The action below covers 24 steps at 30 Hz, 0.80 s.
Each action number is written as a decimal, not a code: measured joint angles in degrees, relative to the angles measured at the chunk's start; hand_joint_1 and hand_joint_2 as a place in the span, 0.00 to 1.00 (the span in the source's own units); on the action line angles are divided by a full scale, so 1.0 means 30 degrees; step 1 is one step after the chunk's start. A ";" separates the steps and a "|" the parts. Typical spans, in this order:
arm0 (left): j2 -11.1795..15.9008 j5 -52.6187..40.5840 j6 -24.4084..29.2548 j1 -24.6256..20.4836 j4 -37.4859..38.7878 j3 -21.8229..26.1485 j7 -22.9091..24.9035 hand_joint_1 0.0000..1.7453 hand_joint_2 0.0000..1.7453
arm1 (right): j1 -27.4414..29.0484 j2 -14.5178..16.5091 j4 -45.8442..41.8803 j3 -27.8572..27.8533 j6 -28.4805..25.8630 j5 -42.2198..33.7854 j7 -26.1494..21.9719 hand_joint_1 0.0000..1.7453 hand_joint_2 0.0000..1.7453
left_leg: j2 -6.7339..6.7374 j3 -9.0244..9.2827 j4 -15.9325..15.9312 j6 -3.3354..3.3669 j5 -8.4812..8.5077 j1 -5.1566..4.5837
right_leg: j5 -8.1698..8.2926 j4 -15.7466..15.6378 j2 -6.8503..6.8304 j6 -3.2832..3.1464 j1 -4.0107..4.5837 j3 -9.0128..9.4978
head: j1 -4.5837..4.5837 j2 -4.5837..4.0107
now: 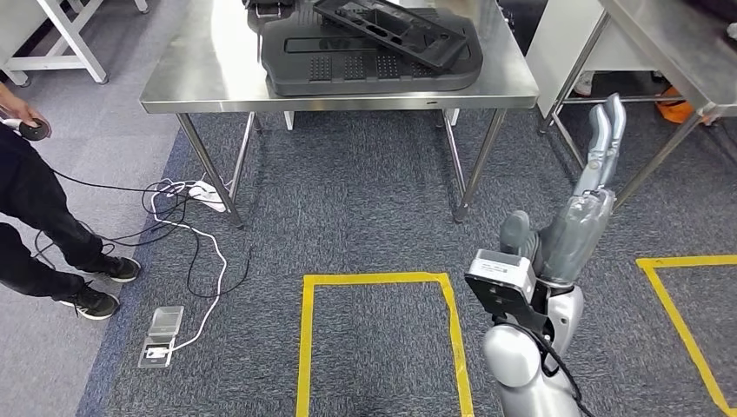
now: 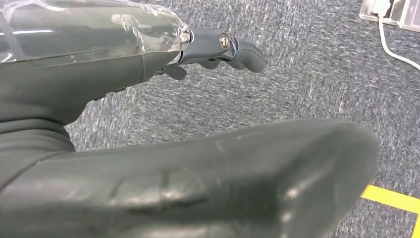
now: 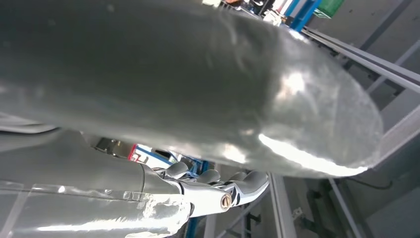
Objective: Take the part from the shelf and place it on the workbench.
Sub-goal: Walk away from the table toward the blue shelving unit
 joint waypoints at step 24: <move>-0.0006 -0.0018 -0.0038 -0.0047 0.0002 0.0000 0.0024 0.00 0.00 | 0.0149 -0.0251 -0.0153 -0.0004 0.0000 0.0044 0.0164 0.00 0.00 | -0.0073 -0.1221 0.3378 -0.0760 -0.0652 0.0192 | 0.0141 -0.0331 0.0041 -0.0365 -0.0200 0.0151 | -0.0037 0.0000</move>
